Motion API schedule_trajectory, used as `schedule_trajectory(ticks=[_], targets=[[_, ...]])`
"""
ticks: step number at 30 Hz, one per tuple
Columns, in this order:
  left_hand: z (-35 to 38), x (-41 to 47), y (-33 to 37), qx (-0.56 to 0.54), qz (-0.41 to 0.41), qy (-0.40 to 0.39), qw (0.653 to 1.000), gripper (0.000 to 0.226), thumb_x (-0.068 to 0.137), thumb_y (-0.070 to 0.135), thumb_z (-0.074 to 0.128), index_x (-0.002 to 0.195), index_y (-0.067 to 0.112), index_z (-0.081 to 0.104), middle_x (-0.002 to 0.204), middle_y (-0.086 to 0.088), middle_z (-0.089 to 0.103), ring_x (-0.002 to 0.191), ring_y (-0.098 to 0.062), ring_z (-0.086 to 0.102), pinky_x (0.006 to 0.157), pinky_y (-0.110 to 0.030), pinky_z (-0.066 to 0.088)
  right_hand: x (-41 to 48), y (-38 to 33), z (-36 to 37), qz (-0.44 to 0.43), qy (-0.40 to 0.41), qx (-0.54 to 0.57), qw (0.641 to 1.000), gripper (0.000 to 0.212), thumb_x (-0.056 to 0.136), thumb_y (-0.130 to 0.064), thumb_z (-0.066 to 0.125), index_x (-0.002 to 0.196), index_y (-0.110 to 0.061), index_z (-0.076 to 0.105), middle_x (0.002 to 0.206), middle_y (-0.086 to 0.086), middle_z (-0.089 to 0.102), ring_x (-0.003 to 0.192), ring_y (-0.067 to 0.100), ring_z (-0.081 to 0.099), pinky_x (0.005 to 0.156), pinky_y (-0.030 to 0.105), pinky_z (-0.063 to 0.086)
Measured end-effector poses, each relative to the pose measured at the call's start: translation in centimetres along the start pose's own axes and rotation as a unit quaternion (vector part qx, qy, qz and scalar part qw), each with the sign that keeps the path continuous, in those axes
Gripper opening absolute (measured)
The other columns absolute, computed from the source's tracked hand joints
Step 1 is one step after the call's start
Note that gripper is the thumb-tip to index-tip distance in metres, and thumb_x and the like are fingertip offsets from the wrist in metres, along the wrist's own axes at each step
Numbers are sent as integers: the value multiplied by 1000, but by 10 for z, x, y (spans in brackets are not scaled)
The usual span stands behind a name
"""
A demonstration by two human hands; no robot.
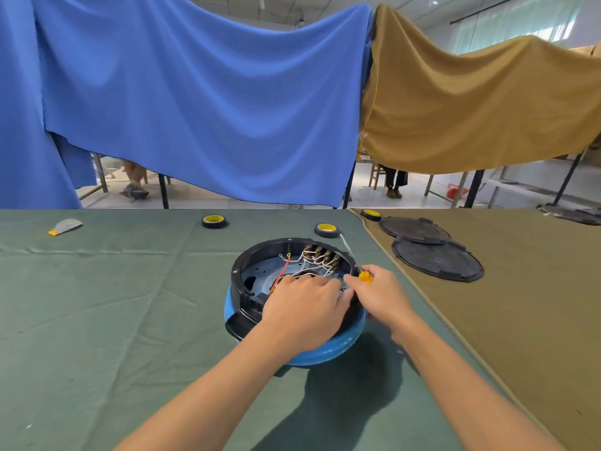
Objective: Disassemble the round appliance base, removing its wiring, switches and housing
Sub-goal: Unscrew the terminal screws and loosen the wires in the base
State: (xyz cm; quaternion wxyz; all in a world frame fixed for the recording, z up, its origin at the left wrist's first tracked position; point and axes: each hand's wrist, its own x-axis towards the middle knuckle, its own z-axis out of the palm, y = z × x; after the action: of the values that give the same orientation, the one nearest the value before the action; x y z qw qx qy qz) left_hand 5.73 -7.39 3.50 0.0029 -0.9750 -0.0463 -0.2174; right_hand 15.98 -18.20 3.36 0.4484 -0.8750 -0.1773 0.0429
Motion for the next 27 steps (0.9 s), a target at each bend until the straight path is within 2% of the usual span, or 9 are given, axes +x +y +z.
schedule_trajectory(ticks=[3, 6, 9, 11, 13, 16, 19, 22, 27], targets=[[3, -2, -11, -11, 20, -14, 1000, 45, 101, 49, 18, 110, 22, 53, 110, 3, 64, 104, -24, 58, 85, -39, 42, 3, -1, -20, -17, -19, 25, 999, 43, 86, -46, 65, 120, -20, 58, 109, 0, 64, 89, 19, 58, 70, 33, 45], [2, -3, -26, -30, 1, -46, 999, 45, 100, 51, 23, 132, 26, 41, 127, 3, 59, 118, -23, 52, 84, -39, 40, 6, -8, -37, -52, -29, -19, 998, 36, 94, -50, 52, 107, -18, 63, 88, -1, 68, 69, 10, 55, 61, 28, 40], [-4, -3, -47, -31, 7, -79, 996, 48, 100, 50, 24, 144, 30, 33, 140, 5, 52, 128, -17, 45, 89, -38, 41, 8, -12, -46, -94, -40, -101, 990, 28, 102, -35, 40, 104, -22, 64, 76, -4, 66, 64, 2, 54, 54, 24, 37], [-9, -3, -59, -33, 14, -103, 994, 50, 101, 50, 23, 145, 31, 33, 145, 9, 47, 132, -13, 40, 98, -38, 39, 8, -15, -47, -133, -41, -160, 977, 28, 102, -29, 40, 105, -21, 67, 72, -9, 63, 68, 5, 57, 58, 24, 40], [-11, -4, -64, -32, 25, -110, 993, 48, 101, 48, 25, 143, 29, 39, 145, 10, 47, 133, -13, 38, 102, -39, 36, 6, -17, -45, -171, -39, -211, 962, 29, 101, -27, 42, 109, -19, 69, 80, -10, 67, 77, 12, 56, 71, 27, 41], [-10, -2, -52, 1, 50, -67, 996, 48, 98, 50, 24, 125, 26, 55, 129, 11, 57, 122, -15, 46, 94, -35, 37, 6, -21, -39, -197, -28, -248, 948, 30, 100, -27, 45, 111, -19, 71, 109, 0, 71, 89, 16, 52, 79, 29, 41], [-4, 6, -37, 63, 73, -49, 994, 51, 97, 57, 26, 115, 25, 60, 115, 10, 64, 112, -17, 51, 92, -35, 38, 5, -24, -34, -193, -32, -259, 946, 30, 100, -27, 45, 107, -18, 72, 110, 4, 70, 108, 25, 54, 86, 37, 47], [-1, 15, -33, 67, 67, -90, 991, 50, 96, 59, 30, 112, 23, 60, 108, 4, 66, 107, -21, 55, 94, -39, 35, 3, -29, -31, -179, -31, -284, 941, 30, 99, -26, 45, 107, -18, 73, 109, 6, 71, 111, 30, 54, 87, 44, 49], [6, 14, -35, 46, 71, -109, 990, 50, 97, 60, 25, 137, 35, 44, 122, 4, 65, 117, -22, 52, 101, -43, 28, 2, -32, -28, -176, -30, -319, 931, 32, 100, -26, 44, 98, -15, 73, 99, 9, 71, 101, 34, 57, 82, 48, 52]])
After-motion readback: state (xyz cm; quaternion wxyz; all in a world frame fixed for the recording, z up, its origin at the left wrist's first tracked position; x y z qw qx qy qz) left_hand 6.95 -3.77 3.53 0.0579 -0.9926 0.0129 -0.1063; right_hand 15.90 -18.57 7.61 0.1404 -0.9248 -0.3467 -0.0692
